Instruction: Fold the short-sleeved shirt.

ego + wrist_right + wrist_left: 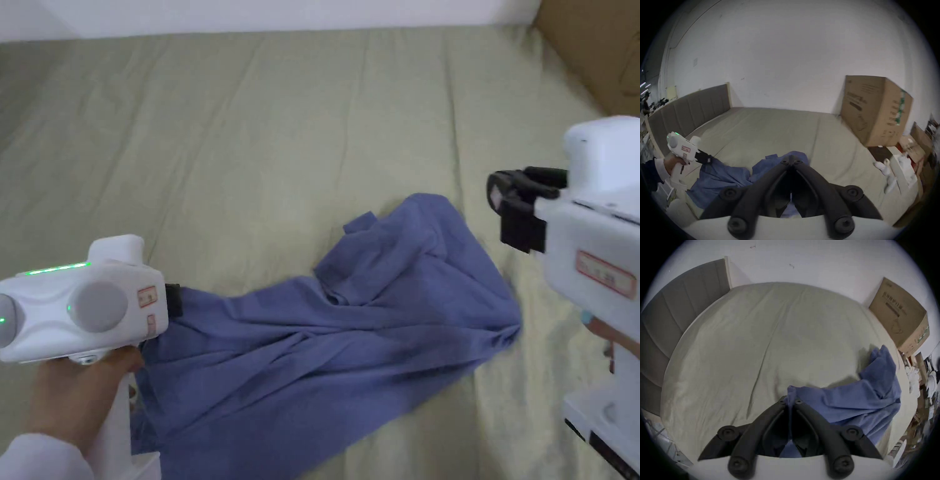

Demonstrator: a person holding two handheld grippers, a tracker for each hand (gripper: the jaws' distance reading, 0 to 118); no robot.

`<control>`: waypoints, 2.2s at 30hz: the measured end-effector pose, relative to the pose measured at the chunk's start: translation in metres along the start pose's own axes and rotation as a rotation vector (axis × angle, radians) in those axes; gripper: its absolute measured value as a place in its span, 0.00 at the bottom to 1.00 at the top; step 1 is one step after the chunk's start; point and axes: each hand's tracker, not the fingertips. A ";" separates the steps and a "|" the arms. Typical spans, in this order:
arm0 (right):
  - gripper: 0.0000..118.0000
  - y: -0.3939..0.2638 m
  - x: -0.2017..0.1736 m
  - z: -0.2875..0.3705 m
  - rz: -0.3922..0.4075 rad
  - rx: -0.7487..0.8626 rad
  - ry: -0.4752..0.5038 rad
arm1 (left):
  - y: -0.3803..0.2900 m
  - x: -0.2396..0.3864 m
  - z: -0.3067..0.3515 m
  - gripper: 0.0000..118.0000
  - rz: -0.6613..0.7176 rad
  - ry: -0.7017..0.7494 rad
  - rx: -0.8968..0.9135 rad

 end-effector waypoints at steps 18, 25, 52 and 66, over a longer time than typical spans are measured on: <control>0.97 -0.020 0.062 -0.321 -0.195 -0.800 -0.162 | 0.013 -0.008 -0.016 0.01 -0.007 -0.045 0.043; 0.07 -0.001 0.034 -0.265 -0.050 -0.749 -0.101 | 0.010 -0.008 -0.014 0.01 -0.010 -0.030 0.044; 0.07 0.241 0.056 0.223 -0.190 0.487 -0.071 | 0.172 0.024 0.427 0.01 -0.155 -0.036 0.975; 0.07 0.342 0.069 0.220 -0.125 0.475 -0.215 | 0.288 0.052 0.455 0.01 -0.184 0.020 0.922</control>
